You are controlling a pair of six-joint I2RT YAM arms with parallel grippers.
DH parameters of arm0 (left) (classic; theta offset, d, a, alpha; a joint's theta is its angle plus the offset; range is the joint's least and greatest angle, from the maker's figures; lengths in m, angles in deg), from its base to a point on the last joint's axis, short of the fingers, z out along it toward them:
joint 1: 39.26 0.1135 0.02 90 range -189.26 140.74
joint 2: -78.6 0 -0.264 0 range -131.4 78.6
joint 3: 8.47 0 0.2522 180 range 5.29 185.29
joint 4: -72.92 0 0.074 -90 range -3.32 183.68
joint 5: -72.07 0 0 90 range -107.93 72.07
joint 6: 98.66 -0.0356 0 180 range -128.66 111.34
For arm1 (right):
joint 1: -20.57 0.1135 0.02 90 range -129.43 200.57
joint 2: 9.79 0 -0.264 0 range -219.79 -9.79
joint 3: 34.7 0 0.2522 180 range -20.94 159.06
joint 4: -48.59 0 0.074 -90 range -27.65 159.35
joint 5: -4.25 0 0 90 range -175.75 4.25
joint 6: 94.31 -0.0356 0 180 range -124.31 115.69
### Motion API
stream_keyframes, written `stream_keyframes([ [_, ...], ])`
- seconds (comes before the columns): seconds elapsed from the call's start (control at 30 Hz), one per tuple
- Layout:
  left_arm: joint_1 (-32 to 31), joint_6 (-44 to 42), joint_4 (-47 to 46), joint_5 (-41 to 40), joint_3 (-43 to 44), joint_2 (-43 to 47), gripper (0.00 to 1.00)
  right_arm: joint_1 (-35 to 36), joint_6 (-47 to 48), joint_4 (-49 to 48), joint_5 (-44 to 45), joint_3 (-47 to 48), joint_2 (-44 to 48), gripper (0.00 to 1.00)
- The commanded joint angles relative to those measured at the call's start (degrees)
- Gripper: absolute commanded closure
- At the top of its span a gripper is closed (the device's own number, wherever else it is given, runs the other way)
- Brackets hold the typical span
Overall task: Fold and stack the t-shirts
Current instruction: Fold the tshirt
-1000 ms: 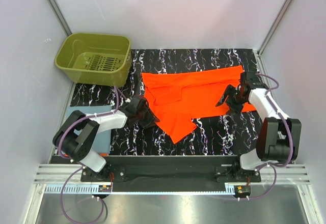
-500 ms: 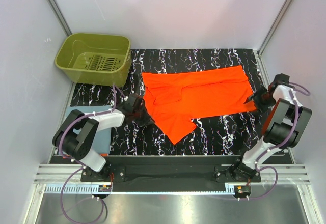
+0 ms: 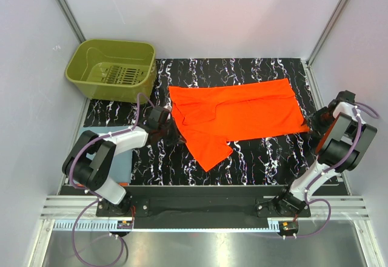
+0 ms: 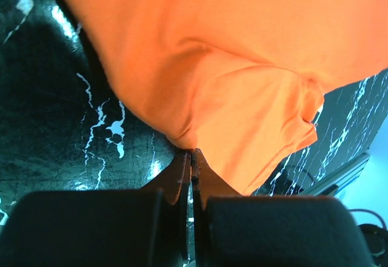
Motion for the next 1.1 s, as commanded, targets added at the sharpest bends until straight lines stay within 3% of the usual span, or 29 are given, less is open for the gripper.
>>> stream_keyframes([
  [0.0, -0.03, -2.83, -1.20, 2.20, 2.04, 1.54, 1.00, -0.28, 1.04, -2.71, 2.65, 1.30, -0.65, 0.47],
  [0.5, -0.03, -2.83, -1.02, 2.91, 0.98, 2.77, 1.00, -0.28, 1.74, -4.47, 3.80, 2.27, -4.51, 0.59],
  [0.63, -0.03, -2.74, -1.02, 2.82, 1.07, 2.77, 1.00, -0.28, 1.74, -4.56, 3.10, 2.54, -5.13, 0.69],
  [0.67, -0.03, -2.74, -0.93, 2.91, 0.98, 3.12, 1.00, -0.28, 1.83, -4.47, 3.36, 2.36, -5.13, 0.78],
  [0.73, -0.03, -2.48, -0.67, 2.65, 0.72, 4.52, 1.00, -0.28, 1.57, -4.38, 4.15, 1.83, -4.70, 0.87],
  [0.77, -0.03, -2.13, -0.67, 1.95, -0.24, 5.40, 1.00, -0.28, 0.96, -3.95, 5.37, 1.40, -4.43, 0.98],
  [0.8, -0.03, -1.86, -0.84, 1.51, -0.77, 6.36, 1.00, -0.28, 0.78, -3.16, 5.91, 1.22, -3.73, 1.00],
  [1.07, 0.06, -0.45, 1.09, 2.12, 0.53, 8.75, 1.00, -0.19, 1.04, -2.80, 3.20, 1.03, 0.23, 1.00],
])
